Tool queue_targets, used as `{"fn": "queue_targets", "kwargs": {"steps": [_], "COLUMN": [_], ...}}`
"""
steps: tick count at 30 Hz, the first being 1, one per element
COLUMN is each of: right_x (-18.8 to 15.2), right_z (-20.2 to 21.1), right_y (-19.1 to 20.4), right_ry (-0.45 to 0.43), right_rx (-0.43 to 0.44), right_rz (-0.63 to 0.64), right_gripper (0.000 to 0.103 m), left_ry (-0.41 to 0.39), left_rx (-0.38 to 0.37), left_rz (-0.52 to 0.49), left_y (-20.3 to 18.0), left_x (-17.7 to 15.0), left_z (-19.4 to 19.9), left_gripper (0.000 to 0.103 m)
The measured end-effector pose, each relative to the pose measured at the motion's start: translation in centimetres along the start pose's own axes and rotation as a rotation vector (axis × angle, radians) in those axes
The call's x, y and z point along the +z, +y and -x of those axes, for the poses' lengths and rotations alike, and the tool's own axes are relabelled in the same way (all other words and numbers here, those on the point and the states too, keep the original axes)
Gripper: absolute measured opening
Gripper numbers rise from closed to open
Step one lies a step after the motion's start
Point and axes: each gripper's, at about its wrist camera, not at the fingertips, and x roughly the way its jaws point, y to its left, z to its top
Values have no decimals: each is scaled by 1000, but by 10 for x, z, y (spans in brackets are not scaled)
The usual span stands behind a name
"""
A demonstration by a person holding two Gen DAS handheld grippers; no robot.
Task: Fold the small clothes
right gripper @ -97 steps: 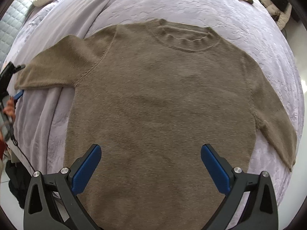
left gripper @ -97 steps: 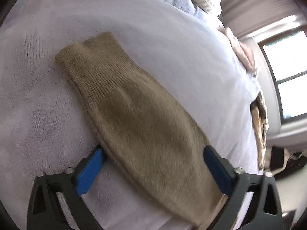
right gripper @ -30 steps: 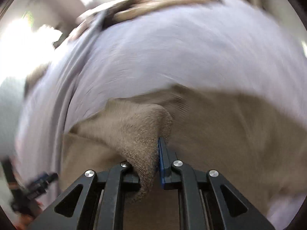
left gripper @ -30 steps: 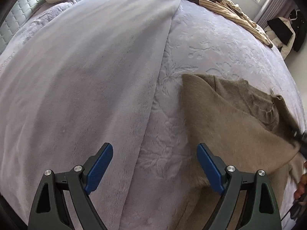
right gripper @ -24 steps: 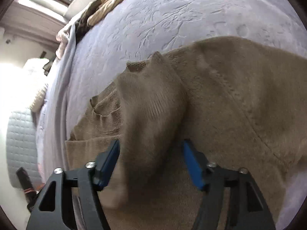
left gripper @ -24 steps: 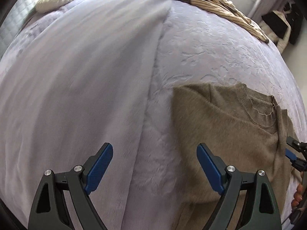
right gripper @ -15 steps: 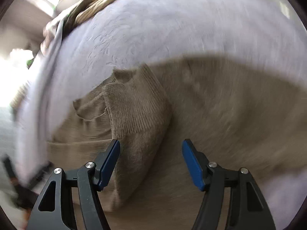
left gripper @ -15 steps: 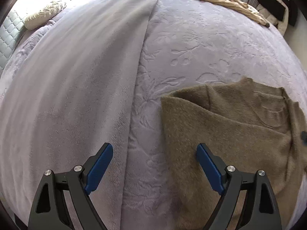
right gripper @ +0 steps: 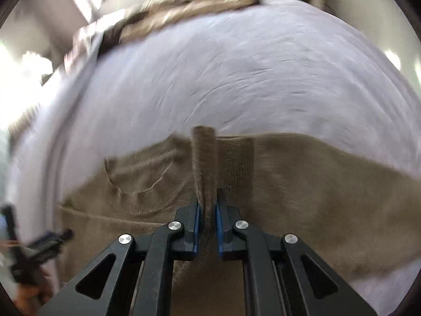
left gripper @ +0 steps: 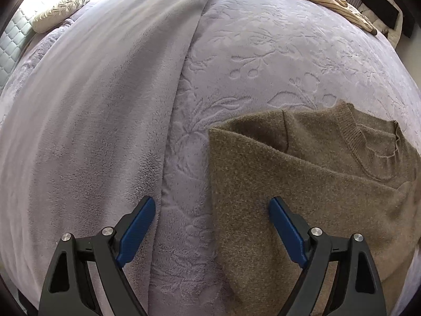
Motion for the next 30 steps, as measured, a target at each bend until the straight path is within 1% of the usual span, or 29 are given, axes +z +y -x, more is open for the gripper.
{"fn": "queue_targets", "kwargs": {"steps": [2, 3, 4, 5, 7, 8, 10, 11, 12, 13, 14, 15, 16, 18, 19, 21, 22, 23, 25, 26, 28, 29, 30], "right_x": [-10, -18, -28, -37, -53, -62, -71, -75, -75, -74, -74, -73, -72, -67, -63, -49, -38, -31, -13, -9, -7, -9, -14], "right_z": [8, 8, 8, 8, 13, 16, 13, 11, 7, 2, -6, -10, -15, -22, -26, -25, -19, -14, -6, -5, -11, -16, -26], "right_y": [-41, -67, -89, -102, -118, -117, -105, -97, -91, -84, -78, -77, -77, -76, -70, -52, -40, -32, -11, -6, -4, -7, -14], "right_ry": [-6, 13, 35, 46, 44, 43, 78, 94, 106, 112, 114, 116, 118, 137, 155, 144, 124, 110, 75, 66, 67, 84, 117], "right_rx": [61, 99, 124, 135, 185, 221, 306, 315, 322, 321, 312, 310, 317, 329, 345, 398, 426, 443, 503, 511, 473, 445, 386], "right_rz": [-163, -281, -389, -462, -552, -573, -575, -561, -549, -542, -549, -565, -592, -611, -597, -511, -443, -398, -303, -279, -242, -243, -254], "right_gripper": [15, 18, 27, 43, 56, 57, 59, 59, 59, 59, 59, 59, 58, 16, 6, 6, 6, 6, 6, 6, 6, 6, 8], "left_ry": [5, 6, 9, 12, 23, 32, 44, 39, 38, 54, 68, 66, 59, 18, -14, -58, -80, -88, -70, -63, -57, -58, -55], "left_rx": [-9, -17, -29, -51, -100, -120, -131, -134, -143, -160, -184, -203, -221, -237, -252, -263, -253, -237, -242, -235, -214, -195, -165], "left_rz": [-8, -11, -13, -14, -14, -20, -38, -44, -53, -55, -45, -31, -20, 11, 42, 90, 108, 125, 157, 175, 185, 182, 164], "left_y": [-1, 0, 0, 1, 7, 7, 4, 3, 1, -1, -1, 0, 2, 9, 17, 33, 42, 51, 61, 66, 70, 68, 64], "left_x": [-1, -1, -1, 1, 8, 10, 15, 17, 19, 21, 24, 26, 29, 33, 34, 35, 36, 37, 34, 34, 29, 19, 16], "left_z": [0, 1, 1, 1, 0, -2, -5, -4, -4, -6, -7, -6, -4, 5, 12, 22, 25, 23, 16, 12, 10, 13, 14], "left_gripper": [89, 89, 89, 89, 89, 89, 88, 81, 58, 39, 31, 14, 10, 9, 9, 8, 0, 0, 0, 0, 0, 0, 0]}}
